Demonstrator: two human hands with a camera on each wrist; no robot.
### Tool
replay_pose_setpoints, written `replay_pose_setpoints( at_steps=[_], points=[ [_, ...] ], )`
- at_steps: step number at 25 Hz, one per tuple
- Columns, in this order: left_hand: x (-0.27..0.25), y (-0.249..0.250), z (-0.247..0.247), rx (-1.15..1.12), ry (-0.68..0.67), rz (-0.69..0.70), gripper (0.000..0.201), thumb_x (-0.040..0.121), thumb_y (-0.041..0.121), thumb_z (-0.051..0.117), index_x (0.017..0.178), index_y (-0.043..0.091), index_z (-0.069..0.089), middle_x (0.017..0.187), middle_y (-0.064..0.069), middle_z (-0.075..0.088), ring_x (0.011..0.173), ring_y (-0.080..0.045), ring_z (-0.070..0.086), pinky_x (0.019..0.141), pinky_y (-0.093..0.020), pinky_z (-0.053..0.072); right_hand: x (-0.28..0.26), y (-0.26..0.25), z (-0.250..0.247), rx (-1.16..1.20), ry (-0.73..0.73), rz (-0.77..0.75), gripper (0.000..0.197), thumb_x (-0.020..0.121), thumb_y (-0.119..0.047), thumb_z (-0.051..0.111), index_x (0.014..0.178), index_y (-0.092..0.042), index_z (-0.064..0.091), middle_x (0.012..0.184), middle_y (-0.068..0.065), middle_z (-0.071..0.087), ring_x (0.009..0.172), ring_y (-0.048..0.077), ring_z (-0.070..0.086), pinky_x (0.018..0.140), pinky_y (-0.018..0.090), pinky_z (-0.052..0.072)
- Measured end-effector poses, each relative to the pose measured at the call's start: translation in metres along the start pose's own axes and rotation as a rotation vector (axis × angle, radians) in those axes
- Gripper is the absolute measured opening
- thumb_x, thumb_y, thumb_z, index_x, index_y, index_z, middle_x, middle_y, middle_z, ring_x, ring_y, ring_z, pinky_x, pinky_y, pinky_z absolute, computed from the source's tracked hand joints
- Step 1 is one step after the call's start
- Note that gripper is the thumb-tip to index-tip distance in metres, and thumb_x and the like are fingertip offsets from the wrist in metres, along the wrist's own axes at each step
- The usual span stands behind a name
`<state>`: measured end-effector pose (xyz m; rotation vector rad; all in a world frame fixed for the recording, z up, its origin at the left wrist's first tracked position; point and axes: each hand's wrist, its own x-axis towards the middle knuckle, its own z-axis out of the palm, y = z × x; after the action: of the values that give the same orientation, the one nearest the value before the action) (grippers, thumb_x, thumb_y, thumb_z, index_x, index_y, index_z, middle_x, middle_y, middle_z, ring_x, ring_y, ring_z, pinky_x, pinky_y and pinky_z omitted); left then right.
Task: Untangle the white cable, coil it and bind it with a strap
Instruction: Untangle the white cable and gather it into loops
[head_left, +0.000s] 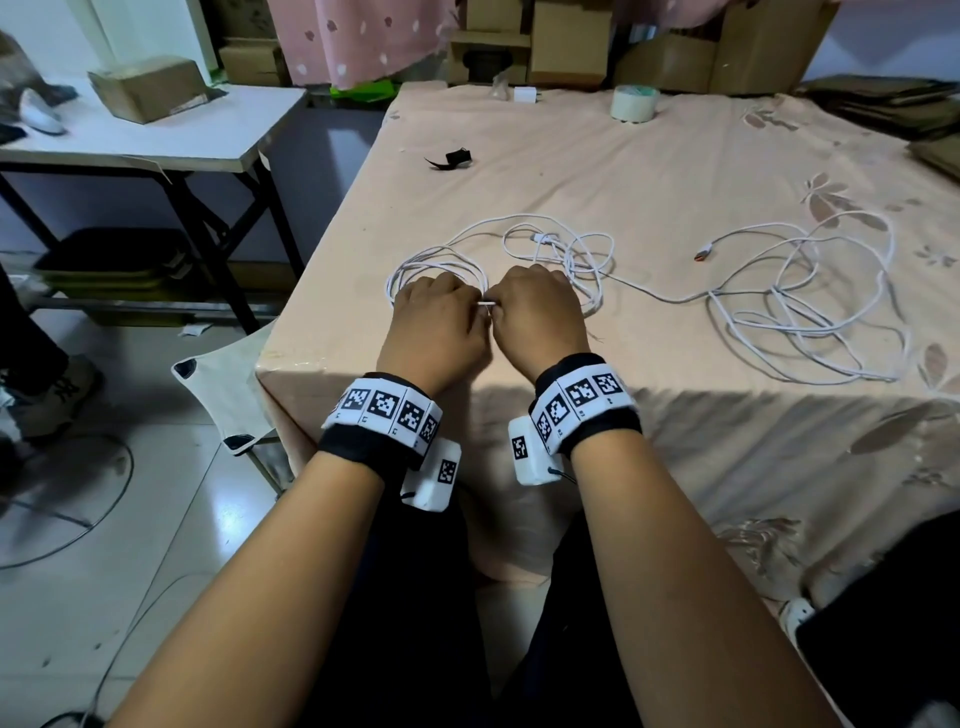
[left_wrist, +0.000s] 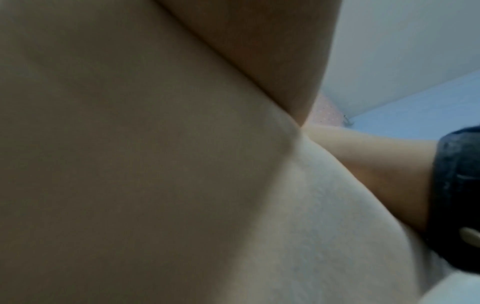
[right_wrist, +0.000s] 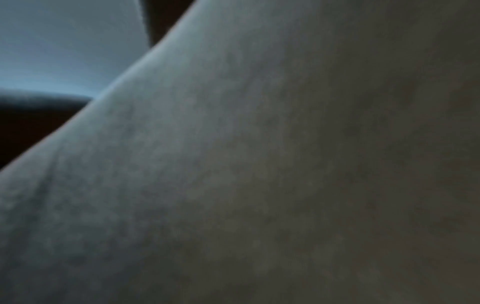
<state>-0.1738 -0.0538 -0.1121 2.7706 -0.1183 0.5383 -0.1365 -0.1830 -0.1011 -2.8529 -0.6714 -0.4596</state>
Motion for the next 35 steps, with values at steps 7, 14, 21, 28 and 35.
replay_pose_setpoints(
  at_steps=[7,14,21,28,35],
  points=[
    [-0.005,0.0,-0.001,0.228,0.042,-0.363,0.022,0.077,0.017,0.051,0.088,0.014,0.07,0.11,-0.006,0.066,0.125,-0.036,0.048,0.117,-0.067,0.007,-0.001,0.006,0.004,0.092,0.063,0.245,0.019,0.08,-0.01,0.05,0.073,-0.019,0.066,0.077,0.004,0.06,0.089,0.038,0.061,0.074,0.036,0.038],
    [-0.001,0.0,0.0,-0.118,-0.019,-0.001,0.021,0.076,0.02,0.043,0.067,0.012,0.061,0.079,-0.01,0.059,0.083,-0.039,0.057,0.073,-0.042,0.044,-0.003,0.001,-0.004,0.031,0.025,-0.042,0.02,0.092,-0.023,0.058,0.094,-0.023,0.078,0.093,0.006,0.069,0.099,0.032,0.06,0.09,0.041,0.036],
    [-0.001,-0.004,-0.006,0.017,0.018,-0.311,0.012,0.072,0.009,0.052,0.074,0.018,0.059,0.087,-0.01,0.062,0.098,-0.039,0.057,0.112,-0.054,0.031,0.005,0.018,0.011,0.151,0.093,0.343,0.023,0.086,-0.024,0.057,0.092,-0.025,0.079,0.098,0.001,0.073,0.099,0.035,0.065,0.084,0.038,0.039],
    [0.001,-0.007,-0.002,-0.109,0.039,-0.196,0.019,0.085,0.012,0.058,0.074,0.029,0.059,0.095,0.0,0.06,0.11,-0.033,0.053,0.114,-0.061,0.021,0.002,0.01,0.002,0.228,0.017,0.05,0.014,0.088,-0.036,0.066,0.083,-0.029,0.078,0.084,-0.005,0.065,0.092,0.02,0.059,0.087,0.036,0.031],
    [-0.004,-0.007,0.0,0.086,0.205,-0.536,0.028,0.076,0.01,0.057,0.102,0.015,0.067,0.12,-0.011,0.052,0.119,-0.037,0.045,0.116,-0.058,0.022,0.006,0.017,0.007,0.058,0.175,0.433,0.021,0.093,-0.031,0.059,0.095,-0.019,0.076,0.103,0.005,0.071,0.109,0.035,0.063,0.089,0.039,0.043]
  ],
)
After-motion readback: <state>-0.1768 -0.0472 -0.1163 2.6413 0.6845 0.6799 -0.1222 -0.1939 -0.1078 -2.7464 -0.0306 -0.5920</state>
